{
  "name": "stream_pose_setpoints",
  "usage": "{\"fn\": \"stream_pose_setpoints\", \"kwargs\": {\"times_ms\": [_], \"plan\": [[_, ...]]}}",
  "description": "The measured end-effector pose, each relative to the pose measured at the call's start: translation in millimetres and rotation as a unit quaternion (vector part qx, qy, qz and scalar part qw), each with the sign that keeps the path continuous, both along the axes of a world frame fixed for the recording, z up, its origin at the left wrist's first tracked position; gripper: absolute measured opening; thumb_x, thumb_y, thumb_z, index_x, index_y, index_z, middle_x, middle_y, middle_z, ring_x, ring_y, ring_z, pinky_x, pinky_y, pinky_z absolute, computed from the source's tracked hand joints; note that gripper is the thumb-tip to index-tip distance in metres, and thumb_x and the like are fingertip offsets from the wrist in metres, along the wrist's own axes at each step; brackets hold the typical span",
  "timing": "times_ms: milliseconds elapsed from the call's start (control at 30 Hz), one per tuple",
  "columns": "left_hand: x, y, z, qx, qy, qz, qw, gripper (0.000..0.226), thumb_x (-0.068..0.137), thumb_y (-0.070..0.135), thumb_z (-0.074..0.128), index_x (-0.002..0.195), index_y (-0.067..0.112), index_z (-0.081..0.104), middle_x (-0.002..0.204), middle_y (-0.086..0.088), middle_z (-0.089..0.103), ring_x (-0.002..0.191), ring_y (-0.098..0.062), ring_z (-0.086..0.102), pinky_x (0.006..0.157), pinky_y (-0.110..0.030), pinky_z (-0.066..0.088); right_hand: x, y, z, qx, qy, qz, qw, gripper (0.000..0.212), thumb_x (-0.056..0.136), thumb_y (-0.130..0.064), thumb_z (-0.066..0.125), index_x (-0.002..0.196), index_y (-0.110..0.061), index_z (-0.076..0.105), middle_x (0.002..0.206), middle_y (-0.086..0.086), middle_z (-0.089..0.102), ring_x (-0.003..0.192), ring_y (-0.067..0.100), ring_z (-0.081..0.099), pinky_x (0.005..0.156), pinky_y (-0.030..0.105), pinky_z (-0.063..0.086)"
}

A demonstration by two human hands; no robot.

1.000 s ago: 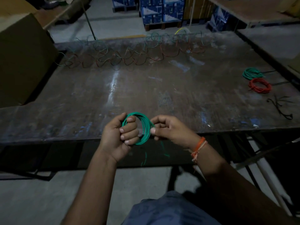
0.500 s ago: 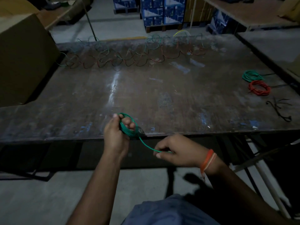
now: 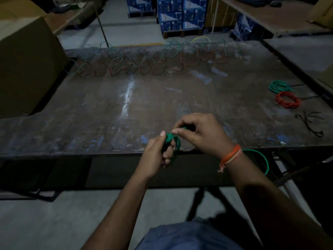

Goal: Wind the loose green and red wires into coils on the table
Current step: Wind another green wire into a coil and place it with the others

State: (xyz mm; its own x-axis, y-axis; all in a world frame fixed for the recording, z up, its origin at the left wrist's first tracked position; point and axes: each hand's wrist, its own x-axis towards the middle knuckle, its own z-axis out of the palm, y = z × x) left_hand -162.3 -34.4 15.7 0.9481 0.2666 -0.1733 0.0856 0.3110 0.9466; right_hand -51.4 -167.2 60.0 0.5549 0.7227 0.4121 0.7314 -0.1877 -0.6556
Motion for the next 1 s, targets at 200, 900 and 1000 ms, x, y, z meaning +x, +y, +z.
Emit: {"fn": "stream_pose_setpoints", "kwargs": {"times_ms": [200,900,1000], "plan": [[-10,7,2,-0.192,-0.044,-0.058,0.979,0.029,0.098,0.037,0.045,0.079,0.015,0.049,0.049,0.008,0.025,0.038,-0.004,0.013,0.039,-0.013,0.014,3,-1,-33,0.021,0.115,-0.037,0.992,0.022,0.101,-0.027,0.060,0.096,-0.013,0.076,0.079,-0.001,0.070,0.074,0.005,0.062,0.069,0.029,0.050],[-12,8,-4,-0.376,-0.116,-0.077,0.916,0.032,0.101,0.035,0.039,0.092,0.010,0.056,0.054,0.010,0.022,0.042,-0.003,0.019,0.040,-0.016,0.028,-35,22,-50,0.047,0.203,-0.051,0.977,0.048,0.105,-0.050,0.038,0.087,-0.012,0.062,0.069,0.004,0.053,0.065,0.016,0.051,0.064,0.041,0.044],[-7,24,-8,-0.443,-0.167,-0.044,0.880,0.032,0.103,0.031,0.036,0.087,0.013,0.057,0.052,0.009,0.032,0.042,-0.004,0.023,0.042,-0.018,0.029,-30,15,-49,-0.002,0.166,-0.047,0.985,0.047,0.105,-0.053,0.038,0.082,-0.016,0.056,0.065,0.004,0.056,0.060,0.010,0.053,0.063,0.041,0.046]]}}
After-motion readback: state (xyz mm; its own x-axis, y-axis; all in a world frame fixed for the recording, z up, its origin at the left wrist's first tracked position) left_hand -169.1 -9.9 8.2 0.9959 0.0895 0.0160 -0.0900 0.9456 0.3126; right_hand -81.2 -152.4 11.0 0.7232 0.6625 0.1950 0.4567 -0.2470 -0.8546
